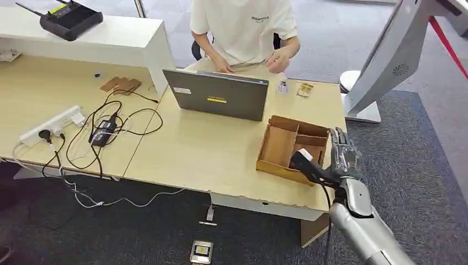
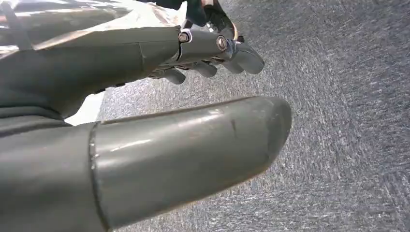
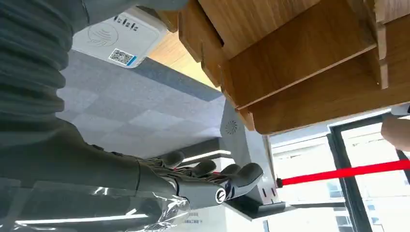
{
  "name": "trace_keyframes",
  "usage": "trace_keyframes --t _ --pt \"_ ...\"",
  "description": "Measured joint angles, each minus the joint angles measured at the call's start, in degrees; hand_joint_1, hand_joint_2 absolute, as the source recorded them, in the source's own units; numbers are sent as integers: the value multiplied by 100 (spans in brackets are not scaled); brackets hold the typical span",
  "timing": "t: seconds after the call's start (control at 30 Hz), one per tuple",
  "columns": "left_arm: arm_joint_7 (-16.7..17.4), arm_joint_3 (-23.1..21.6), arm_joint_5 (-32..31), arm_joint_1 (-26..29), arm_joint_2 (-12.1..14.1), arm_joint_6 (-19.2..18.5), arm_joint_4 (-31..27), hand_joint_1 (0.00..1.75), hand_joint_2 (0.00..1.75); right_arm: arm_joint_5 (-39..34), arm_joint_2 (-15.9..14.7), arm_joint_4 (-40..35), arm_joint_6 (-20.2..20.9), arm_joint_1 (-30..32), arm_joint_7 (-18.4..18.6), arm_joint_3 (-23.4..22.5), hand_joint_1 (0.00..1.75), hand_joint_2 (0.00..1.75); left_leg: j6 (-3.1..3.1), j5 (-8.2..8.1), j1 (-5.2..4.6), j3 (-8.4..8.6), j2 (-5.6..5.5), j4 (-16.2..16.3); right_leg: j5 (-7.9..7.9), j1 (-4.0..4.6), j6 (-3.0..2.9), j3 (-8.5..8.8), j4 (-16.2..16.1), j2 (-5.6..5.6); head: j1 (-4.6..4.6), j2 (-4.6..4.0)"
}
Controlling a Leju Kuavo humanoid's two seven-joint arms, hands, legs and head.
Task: Pass the card to the sensor for recognition and then transmit it.
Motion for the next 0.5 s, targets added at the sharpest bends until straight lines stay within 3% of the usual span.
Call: trace_keyframes --t 0.27,0.5 --pt "-11 -2 0 3 0 2 0 0 0 -173 -20 -190 -236 139 -249 -46 0 175 0 0 0 -2 1 0 0 0 0 -2 1 0 0 0" --pt "-33 -13 0 5 0 2 0 0 0 -627 -15 -810 -260 284 -603 -53 0 175 0 0 1 -4 0 -1 0 1 0 -3 2 0 0 0"
